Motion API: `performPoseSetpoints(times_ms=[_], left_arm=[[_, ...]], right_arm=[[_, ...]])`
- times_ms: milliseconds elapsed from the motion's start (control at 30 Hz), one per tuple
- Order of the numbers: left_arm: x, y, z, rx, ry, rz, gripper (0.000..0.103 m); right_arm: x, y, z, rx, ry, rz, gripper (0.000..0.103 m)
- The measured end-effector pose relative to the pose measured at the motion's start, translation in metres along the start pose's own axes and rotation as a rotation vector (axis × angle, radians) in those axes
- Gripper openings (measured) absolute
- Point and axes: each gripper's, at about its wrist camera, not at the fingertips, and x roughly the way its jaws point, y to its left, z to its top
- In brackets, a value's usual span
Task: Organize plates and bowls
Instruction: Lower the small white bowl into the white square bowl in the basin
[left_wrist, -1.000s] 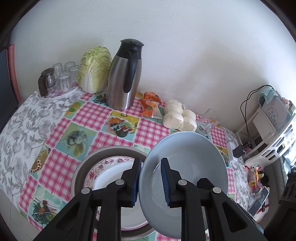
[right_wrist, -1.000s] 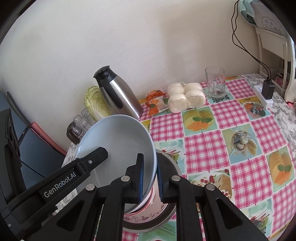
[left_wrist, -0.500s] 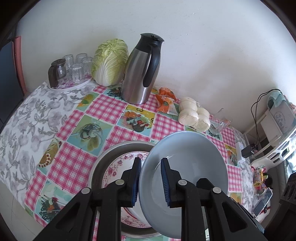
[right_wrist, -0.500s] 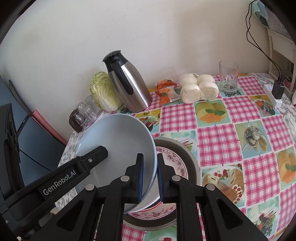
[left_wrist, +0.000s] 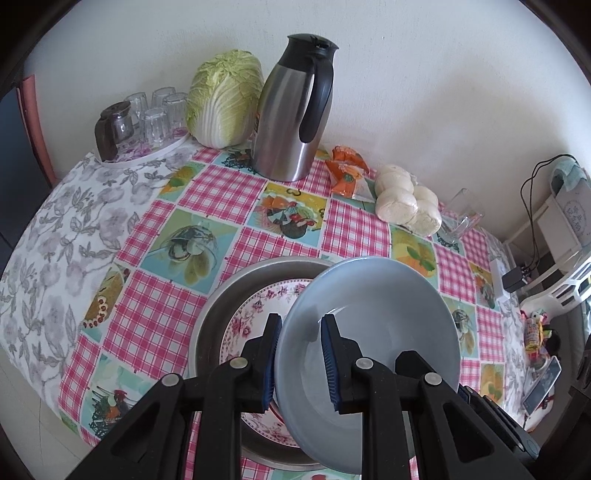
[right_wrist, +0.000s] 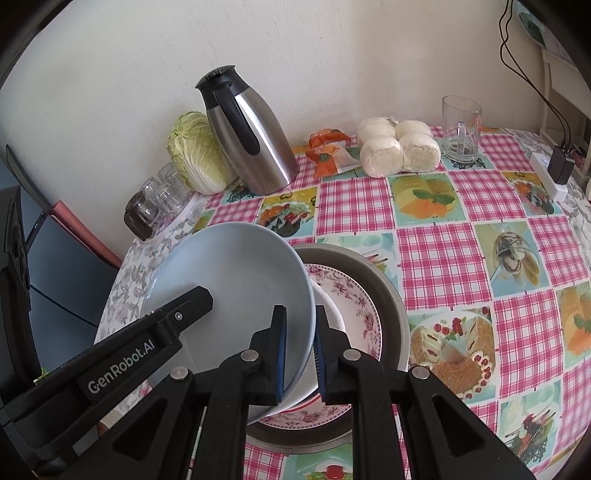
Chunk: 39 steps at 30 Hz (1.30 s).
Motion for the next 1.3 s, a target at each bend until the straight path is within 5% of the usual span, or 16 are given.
performPoseSetpoints(times_ms=[1300], left_arm=[[0.012,-0.006,-0.002,0.035,0.045,0.034,0.028]], right_arm=[[0.006,-0.011,0.001,0.021,0.015,-0.040,0.016]])
